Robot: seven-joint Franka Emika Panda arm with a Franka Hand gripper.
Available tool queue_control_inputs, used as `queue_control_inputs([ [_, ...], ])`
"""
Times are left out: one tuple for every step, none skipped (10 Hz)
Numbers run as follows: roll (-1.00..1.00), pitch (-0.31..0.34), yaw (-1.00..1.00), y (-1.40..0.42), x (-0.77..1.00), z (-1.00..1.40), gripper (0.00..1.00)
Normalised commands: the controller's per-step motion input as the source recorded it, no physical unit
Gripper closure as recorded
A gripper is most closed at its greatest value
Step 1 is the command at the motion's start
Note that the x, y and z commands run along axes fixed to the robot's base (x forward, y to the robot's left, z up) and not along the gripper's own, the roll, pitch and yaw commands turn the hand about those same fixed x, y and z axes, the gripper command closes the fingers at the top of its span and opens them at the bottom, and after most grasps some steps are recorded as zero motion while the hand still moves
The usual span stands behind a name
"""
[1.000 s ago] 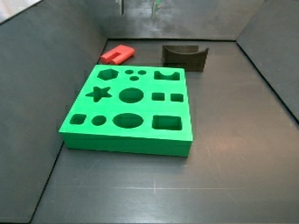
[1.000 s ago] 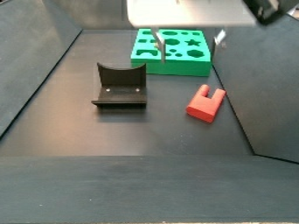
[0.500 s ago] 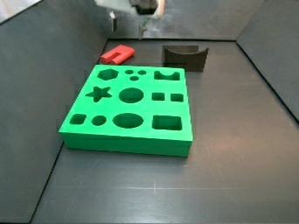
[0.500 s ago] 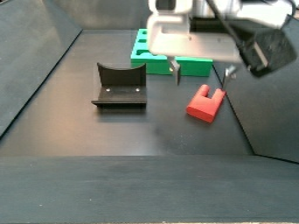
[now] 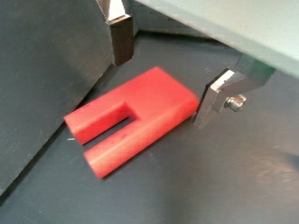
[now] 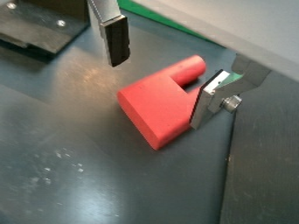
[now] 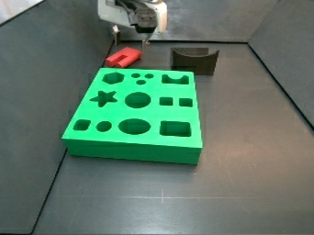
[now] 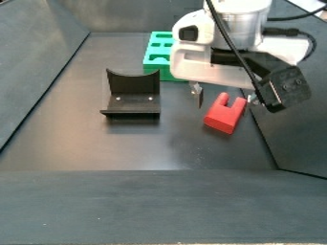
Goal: Pick up the square-circle object. Move up. Rotate the square-circle object. Place the square-circle object on the fixture. Regrasp the square-circle object. Move to above the board. Insert the square-circle object.
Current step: Pick up the square-circle object.
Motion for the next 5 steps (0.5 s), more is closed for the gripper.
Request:
queue_control_inputs([
  [-0.17,-0.097,-0.04,0.07,-0.17,-0.52,0.0],
  [-0.18,-0.11,-0.05,0.07,-0.17,-0.51,0.0],
  [-0.21,-0.053,-0.06,0.13,-0.05,-0.37,0.0],
  [-0.22,-0.009,-0.05,0.15,0.0,-0.23,0.0],
  [-0.19,0.0,-0.02,0.1,0.0,-0.14,0.0],
])
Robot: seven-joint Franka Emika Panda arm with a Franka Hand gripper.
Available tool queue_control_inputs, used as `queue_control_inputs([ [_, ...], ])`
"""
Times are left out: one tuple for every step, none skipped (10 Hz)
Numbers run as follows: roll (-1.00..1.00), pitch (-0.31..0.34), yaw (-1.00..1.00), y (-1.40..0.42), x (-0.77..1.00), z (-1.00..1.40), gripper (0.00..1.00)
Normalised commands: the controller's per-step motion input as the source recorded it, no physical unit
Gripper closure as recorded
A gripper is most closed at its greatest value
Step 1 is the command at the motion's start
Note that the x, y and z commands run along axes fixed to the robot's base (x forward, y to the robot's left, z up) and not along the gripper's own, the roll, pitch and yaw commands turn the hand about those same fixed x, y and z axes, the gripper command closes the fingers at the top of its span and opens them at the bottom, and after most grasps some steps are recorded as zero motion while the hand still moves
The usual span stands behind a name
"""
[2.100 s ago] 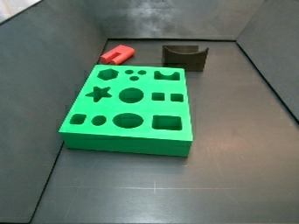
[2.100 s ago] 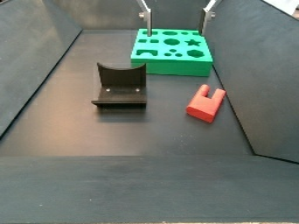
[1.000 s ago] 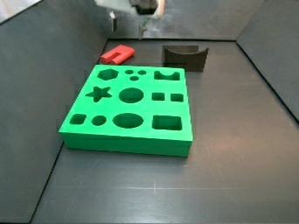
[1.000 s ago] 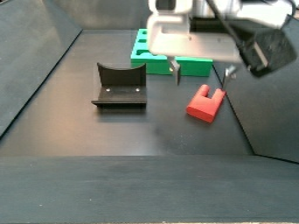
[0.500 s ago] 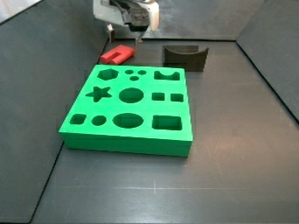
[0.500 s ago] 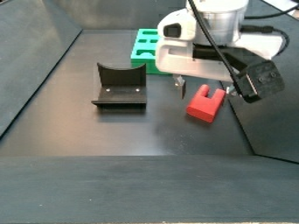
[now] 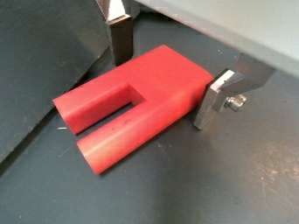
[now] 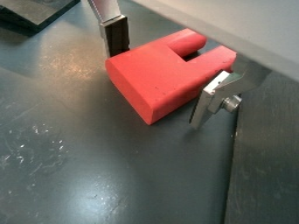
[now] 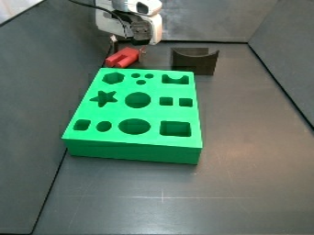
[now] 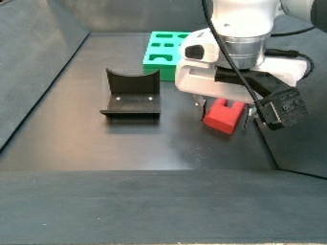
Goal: Pick up the square-circle object. Move up. Rotate the square-circle object. Place the square-circle object on the fixture. Regrasp the square-circle object. Move to above the board. Insert the square-circle object.
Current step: Pick up the square-circle object.
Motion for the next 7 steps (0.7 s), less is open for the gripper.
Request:
queue_control_inputs([
  [-0.14,0.0,-0.03,0.07,0.0,-0.11,0.0],
  [-0.03,0.0,0.0,0.0,0.0,0.0,0.0],
  [0.0,0.0,0.0,0.0,0.0,0.0,0.0],
  [0.0,0.0,0.0,0.0,0.0,0.0,1.0],
  [0.0,0.0,0.0,0.0,0.0,0.0,1.0],
  [0.0,0.0,0.0,0.0,0.0,0.0,1.0],
  [0.0,0.0,0.0,0.0,0.0,0.0,1.0],
])
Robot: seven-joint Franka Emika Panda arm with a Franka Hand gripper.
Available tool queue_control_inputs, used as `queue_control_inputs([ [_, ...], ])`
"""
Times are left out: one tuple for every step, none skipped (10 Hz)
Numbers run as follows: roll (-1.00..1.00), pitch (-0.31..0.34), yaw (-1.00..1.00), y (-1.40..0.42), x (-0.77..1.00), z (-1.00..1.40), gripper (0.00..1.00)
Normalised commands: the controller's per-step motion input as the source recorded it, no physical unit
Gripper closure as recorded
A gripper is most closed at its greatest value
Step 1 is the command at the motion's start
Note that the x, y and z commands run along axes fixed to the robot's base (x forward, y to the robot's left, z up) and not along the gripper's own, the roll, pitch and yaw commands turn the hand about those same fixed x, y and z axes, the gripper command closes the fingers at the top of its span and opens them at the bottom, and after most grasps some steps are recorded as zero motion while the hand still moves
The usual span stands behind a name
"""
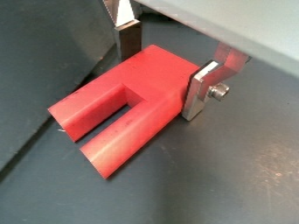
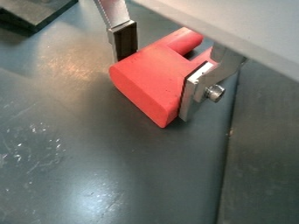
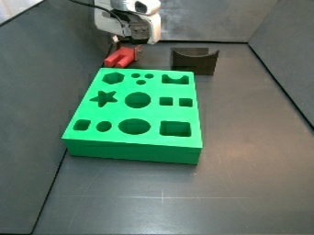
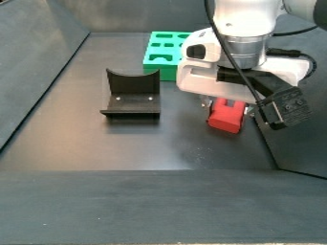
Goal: Pick up the square-circle object. Move up. Rotate the square-circle object. Place the square-circle object on the fixture. Regrasp the square-circle object. Move to above the board. Insert the square-circle object.
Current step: Pick up the square-circle object, then move up.
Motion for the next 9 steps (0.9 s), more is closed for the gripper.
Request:
queue_control_inputs([
  [0.0,0.0,0.0,0.0,0.0,0.0,1.0],
  [0.0,0.0,0.0,0.0,0.0,0.0,1.0],
  [0.0,0.0,0.0,0.0,0.0,0.0,1.0],
  [0.0,0.0,0.0,0.0,0.0,0.0,1.0],
  [0.0,0.0,0.0,0.0,0.0,0.0,1.0],
  [0.0,0.0,0.0,0.0,0.0,0.0,1.0],
  [0.0,0.0,0.0,0.0,0.0,0.0,1.0],
  [0.0,0.0,0.0,0.0,0.0,0.83,1.0],
  [-0.01,-0.002,-0.04,-0.07,0.02,0.84,1.0],
])
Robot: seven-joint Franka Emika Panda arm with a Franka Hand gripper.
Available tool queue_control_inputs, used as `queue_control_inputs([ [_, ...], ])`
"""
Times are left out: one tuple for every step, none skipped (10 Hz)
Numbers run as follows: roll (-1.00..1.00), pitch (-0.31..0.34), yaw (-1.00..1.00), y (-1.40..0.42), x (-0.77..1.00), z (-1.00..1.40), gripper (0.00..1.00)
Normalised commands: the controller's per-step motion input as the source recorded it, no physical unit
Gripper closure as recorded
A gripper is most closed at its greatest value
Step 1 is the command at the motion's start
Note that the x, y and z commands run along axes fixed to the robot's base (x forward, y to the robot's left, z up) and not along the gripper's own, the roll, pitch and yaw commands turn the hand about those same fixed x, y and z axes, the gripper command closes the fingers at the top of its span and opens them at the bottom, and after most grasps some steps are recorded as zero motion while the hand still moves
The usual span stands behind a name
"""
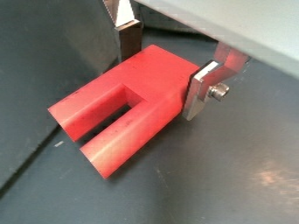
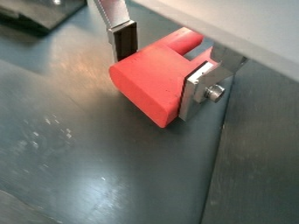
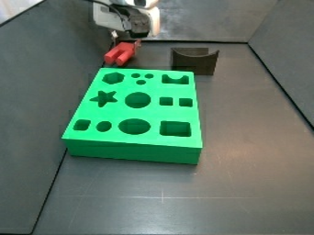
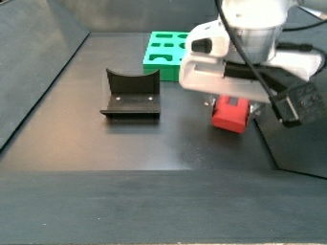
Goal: Pick up the square-circle object. Move up. Rotate the square-circle object. Place the square-circle object on the fixture. Regrasp the square-circle object. Move to above the board. Insert the square-circle object.
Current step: Move up, then rotate the square-circle object.
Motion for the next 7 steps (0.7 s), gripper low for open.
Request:
queue_control_inputs([
  [-0.01,0.021,-0.03,-0.06,0.0,0.74,1.0],
  [0.0,0.033,-0.03,-0.04,-0.01,0.61,1.0],
  [0.0,0.044,-0.03,-0.02,-0.01,0.47,1.0],
  [0.01,0.046,-0.02,-0.01,-0.02,0.26,1.0],
  [0.0,0.0,0.0,-0.37,0.74,0.83,1.0],
  [0.0,0.024,0.01,-0.35,0.71,0.71,1.0],
  [-0.01,0.08,0.02,-0.22,0.54,0.55,1.0],
])
